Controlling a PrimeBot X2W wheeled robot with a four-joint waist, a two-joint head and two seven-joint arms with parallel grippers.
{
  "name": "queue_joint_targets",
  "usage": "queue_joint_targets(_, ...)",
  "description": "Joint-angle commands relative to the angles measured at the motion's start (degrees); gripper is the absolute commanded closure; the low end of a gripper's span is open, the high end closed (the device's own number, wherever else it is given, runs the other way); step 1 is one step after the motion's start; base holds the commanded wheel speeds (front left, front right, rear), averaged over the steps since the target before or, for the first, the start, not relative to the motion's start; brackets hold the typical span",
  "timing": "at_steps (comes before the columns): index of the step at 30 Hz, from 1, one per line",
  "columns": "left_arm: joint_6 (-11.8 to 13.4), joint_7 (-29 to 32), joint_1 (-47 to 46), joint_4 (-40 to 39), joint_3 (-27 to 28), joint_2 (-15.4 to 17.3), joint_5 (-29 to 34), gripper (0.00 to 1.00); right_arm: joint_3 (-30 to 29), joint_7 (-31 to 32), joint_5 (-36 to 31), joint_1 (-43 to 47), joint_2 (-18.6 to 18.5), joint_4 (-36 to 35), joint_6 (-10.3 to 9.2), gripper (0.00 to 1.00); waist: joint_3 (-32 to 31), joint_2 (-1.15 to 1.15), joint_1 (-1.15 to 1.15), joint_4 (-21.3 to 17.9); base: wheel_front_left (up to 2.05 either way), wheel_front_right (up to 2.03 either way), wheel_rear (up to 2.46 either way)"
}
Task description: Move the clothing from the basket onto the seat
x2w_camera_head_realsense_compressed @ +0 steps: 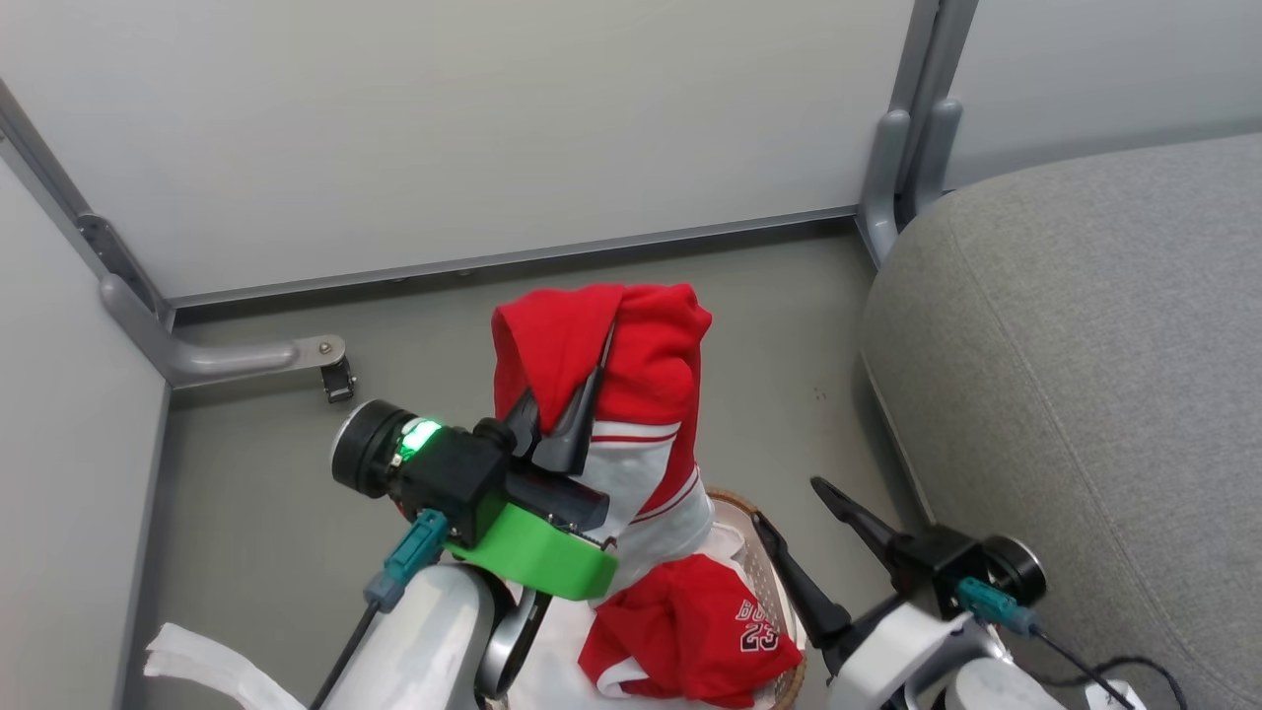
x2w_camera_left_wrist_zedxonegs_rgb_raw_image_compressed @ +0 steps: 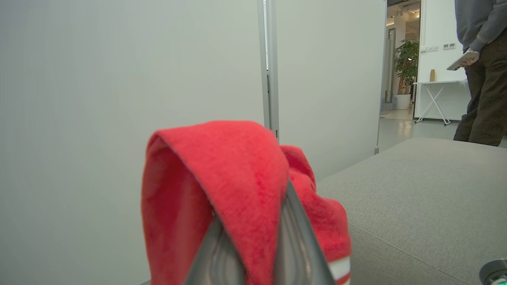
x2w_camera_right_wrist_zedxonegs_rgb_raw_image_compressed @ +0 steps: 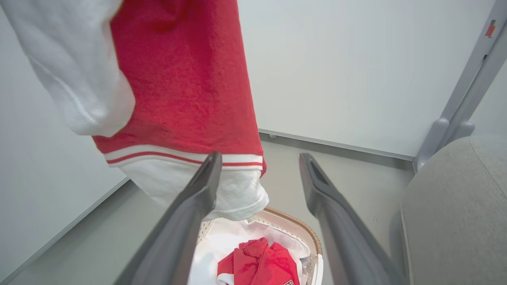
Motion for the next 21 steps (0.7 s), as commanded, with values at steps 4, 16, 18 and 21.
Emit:
queue_joint_targets(4,0.4,0.0,0.1,0.5,-1.1,0.1,-1.4,1.0,7.8,-0.2,1.6,-8.1,-4.0,-0.8,-0.04,0.0,0.5,0.0,0.0,0.5,0.0,0.0,0.0)
queue_joint_targets(16,0.8,0.0,-1.5,1.3,-5.0,0.1,-2.8,1.0,21.8,-0.2,7.8,-24.5,-9.9,3.1,-0.05,0.0,1.0,0.0,0.0,1.3,0.0,0.0,0.0)
queue_joint_targets(18,0.8,0.0,-1.7,1.4,-5.8,0.1,-3.0,1.0,23.9,-0.2,9.1,-26.3,-10.6,3.9,-0.05,0.0,1.1,0.0,0.0,1.5,0.0,0.0,0.0)
queue_joint_targets(21,0.6,0.0,-2.0,1.4,-7.0,0.1,-3.3,1.0,27.2,-0.2,10.9,-29.3,-11.6,5.3,-0.05,0.0,1.3,0.0,0.0,1.6,0.0,0.0,0.0)
